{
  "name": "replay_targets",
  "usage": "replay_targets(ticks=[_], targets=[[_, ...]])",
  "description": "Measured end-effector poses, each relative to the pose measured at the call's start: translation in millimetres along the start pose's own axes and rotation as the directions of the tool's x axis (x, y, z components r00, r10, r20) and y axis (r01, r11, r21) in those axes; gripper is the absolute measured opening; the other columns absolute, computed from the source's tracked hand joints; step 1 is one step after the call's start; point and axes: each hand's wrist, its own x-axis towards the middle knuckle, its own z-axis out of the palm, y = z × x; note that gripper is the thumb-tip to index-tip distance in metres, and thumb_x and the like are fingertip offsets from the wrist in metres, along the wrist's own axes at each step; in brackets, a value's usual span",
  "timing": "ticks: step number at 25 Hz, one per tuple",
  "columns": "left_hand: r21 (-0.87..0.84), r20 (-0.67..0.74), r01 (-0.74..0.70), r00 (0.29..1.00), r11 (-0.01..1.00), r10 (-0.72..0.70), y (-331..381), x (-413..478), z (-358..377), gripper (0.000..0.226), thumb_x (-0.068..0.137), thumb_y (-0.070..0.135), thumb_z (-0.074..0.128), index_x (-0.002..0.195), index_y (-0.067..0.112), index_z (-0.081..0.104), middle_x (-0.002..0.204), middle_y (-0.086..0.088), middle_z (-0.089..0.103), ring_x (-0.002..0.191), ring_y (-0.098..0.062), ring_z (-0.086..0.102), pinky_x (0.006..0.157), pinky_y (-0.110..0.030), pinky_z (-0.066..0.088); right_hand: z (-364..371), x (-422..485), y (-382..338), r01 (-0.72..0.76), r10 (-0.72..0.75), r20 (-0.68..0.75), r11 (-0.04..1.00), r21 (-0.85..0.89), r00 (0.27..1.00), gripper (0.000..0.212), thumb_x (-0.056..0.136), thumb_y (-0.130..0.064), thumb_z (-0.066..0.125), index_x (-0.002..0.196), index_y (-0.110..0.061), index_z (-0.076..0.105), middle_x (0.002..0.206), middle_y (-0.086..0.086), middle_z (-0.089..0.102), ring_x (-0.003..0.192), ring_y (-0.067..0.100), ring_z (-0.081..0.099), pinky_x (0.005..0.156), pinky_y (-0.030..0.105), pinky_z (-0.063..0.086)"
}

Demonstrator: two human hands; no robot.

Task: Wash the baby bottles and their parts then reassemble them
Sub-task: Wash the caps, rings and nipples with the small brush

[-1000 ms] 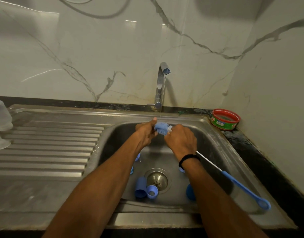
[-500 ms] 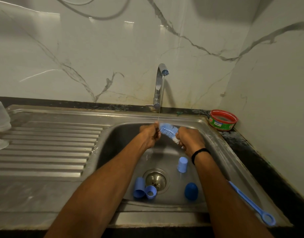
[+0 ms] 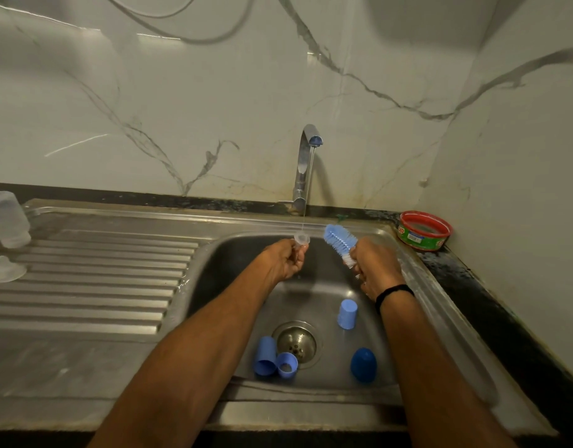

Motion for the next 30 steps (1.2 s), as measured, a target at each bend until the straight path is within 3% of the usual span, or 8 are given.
replay_targets(ticks=[10, 14, 15, 17, 19, 20, 26, 30], targets=[[-0.054, 0.015, 0.017, 1.0, 0.998, -0.016, 5, -1, 1, 0.027, 0.106, 0.017, 0.046, 0.092, 0.001, 0.063, 0.055, -0.004, 0.066, 0.037, -0.004, 0.056, 0.038, -0.012, 0.044, 2, -6, 1, 0.026, -0.026, 0.004, 1.0, -0.011, 1.0, 0.024, 0.081, -0.029, 0.059, 0.072, -0.008, 0.067, 0.053, 0.006, 0.059, 0.047, 0.02, 0.051, 0.048, 0.026, 0.038], [0.173, -0.104, -0.159, 0.978, 0.972, 0.178, 5, 1, 1, 0.018, 0.096, 0.018, 0.066, 0.098, 0.001, 0.068, 0.08, -0.012, 0.073, 0.048, -0.01, 0.062, 0.042, -0.02, 0.05, 3, -6, 2, 0.028, -0.028, -0.002, 0.999, -0.031, 1.0, 0.023, 0.082, -0.028, 0.06, 0.074, -0.009, 0.066, 0.058, 0.007, 0.061, 0.05, 0.019, 0.052, 0.049, 0.026, 0.039], [0.333, -0.148, -0.26, 0.935, 0.906, 0.323, 5, 3, -1, 0.019, 0.094, 0.021, 0.07, 0.097, 0.002, 0.07, 0.087, -0.012, 0.075, 0.055, -0.013, 0.065, 0.05, -0.024, 0.055, 4, -6, 3, 0.027, -0.027, -0.002, 0.999, -0.032, 1.0, 0.022, 0.083, -0.028, 0.059, 0.074, -0.009, 0.066, 0.059, 0.007, 0.062, 0.05, 0.019, 0.053, 0.049, 0.026, 0.04], [0.691, -0.049, -0.39, 0.814, 0.608, 0.578, 10, 7, -9, 0.021, 0.091, 0.027, 0.074, 0.093, 0.006, 0.076, 0.092, -0.011, 0.076, 0.075, -0.017, 0.07, 0.078, -0.035, 0.061, 4, -4, 4, 0.02, -0.02, -0.005, 1.0, -0.023, 1.0, 0.02, 0.081, -0.027, 0.06, 0.074, -0.01, 0.066, 0.059, 0.008, 0.063, 0.05, 0.02, 0.054, 0.049, 0.027, 0.04], [0.848, 0.119, -0.413, 0.758, 0.331, 0.641, 20, 4, -15, 0.02, 0.088, 0.027, 0.077, 0.095, 0.008, 0.079, 0.092, -0.009, 0.077, 0.086, -0.019, 0.071, 0.087, -0.038, 0.059, 5, -3, 3, 0.018, -0.018, -0.008, 1.0, -0.024, 1.0, 0.018, 0.079, -0.026, 0.06, 0.075, -0.01, 0.066, 0.061, 0.008, 0.064, 0.051, 0.021, 0.055, 0.049, 0.027, 0.04], [0.876, 0.16, -0.404, 0.76, 0.264, 0.63, 26, 2, -18, 0.02, 0.087, 0.025, 0.078, 0.097, 0.008, 0.079, 0.094, -0.01, 0.077, 0.089, -0.019, 0.071, 0.087, -0.037, 0.059, 5, -3, 3, 0.015, -0.015, -0.007, 1.0, -0.026, 1.0, 0.018, 0.078, -0.026, 0.06, 0.076, -0.009, 0.067, 0.062, 0.009, 0.064, 0.051, 0.021, 0.055, 0.048, 0.026, 0.04], [0.937, 0.153, -0.305, 0.799, 0.173, 0.581, 43, -3, -34, 0.022, 0.089, 0.017, 0.076, 0.106, 0.004, 0.077, 0.103, -0.012, 0.076, 0.094, -0.02, 0.069, 0.08, -0.026, 0.052, 8, -3, 5, 0.02, -0.02, 0.0, 0.995, -0.094, 1.0, 0.02, 0.079, -0.029, 0.06, 0.08, -0.01, 0.067, 0.067, 0.009, 0.067, 0.06, 0.023, 0.062, 0.055, 0.03, 0.048], [0.94, 0.155, -0.297, 0.809, 0.168, 0.567, 44, 4, -38, 0.022, 0.09, 0.015, 0.074, 0.108, 0.001, 0.076, 0.106, -0.016, 0.074, 0.099, -0.025, 0.07, 0.086, -0.03, 0.056, 12, -11, 2, 0.052, -0.055, -0.011, 0.979, -0.197, 0.998, 0.035, 0.076, -0.039, 0.054, 0.086, -0.01, 0.069, 0.077, 0.009, 0.069, 0.075, 0.028, 0.067, 0.068, 0.035, 0.053]])
